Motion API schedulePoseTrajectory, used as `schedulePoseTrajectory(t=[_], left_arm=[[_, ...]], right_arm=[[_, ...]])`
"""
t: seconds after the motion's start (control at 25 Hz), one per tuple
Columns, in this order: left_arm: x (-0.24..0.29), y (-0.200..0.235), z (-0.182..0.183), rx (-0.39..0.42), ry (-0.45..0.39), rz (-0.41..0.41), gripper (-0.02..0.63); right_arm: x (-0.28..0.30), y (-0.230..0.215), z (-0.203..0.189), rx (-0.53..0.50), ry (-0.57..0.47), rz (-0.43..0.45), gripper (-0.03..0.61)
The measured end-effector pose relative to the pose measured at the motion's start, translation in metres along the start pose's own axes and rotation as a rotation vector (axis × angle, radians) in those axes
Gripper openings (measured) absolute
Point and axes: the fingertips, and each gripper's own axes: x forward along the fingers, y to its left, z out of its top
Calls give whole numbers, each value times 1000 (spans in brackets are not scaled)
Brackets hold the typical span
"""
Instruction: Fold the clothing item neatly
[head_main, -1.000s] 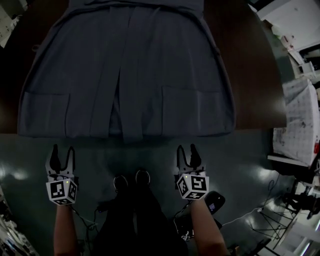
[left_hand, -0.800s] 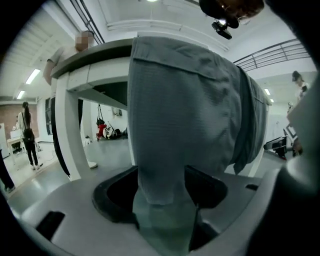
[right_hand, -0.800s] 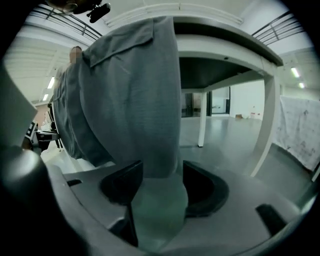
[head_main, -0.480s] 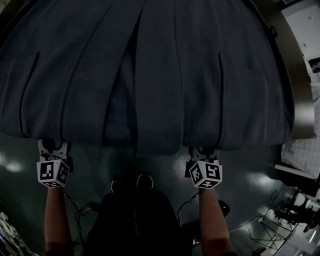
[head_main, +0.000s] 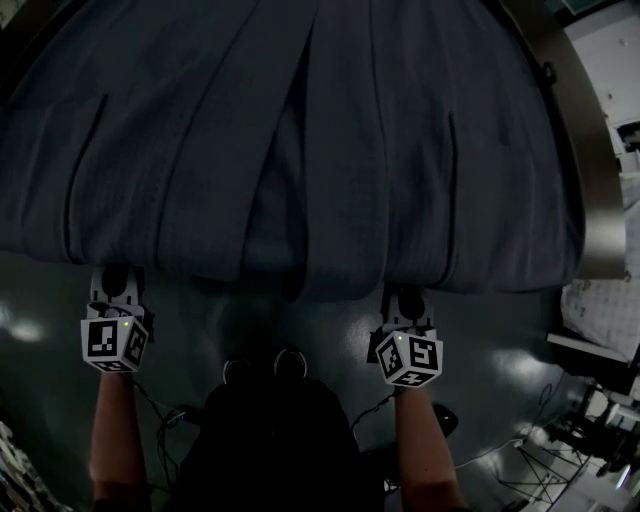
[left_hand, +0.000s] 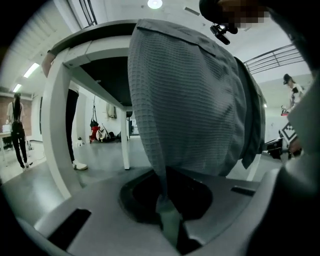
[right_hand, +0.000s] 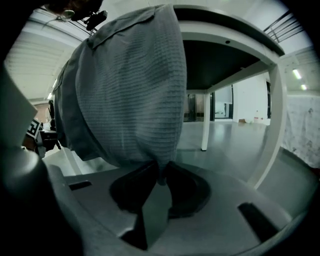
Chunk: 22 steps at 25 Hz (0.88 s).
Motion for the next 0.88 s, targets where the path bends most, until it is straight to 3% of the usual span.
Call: schedulePoseTrajectory(t=[0.16,0.36,0.68,0.88], left_arm=[[-9,-4,-4,-13,30,-5,15],[-33,-25,8,-69,59,-73,15],[-102,-77,79,-28,101,-162,15],[-136,-84,132,-68,115,-163,14]], right_arm=[[-8,3,-3,19,37,-20,15],[-28,12,4,51,61,-29,2],[-89,31,63,35,104,16,0],[-124,39,107,29,114,25,0]])
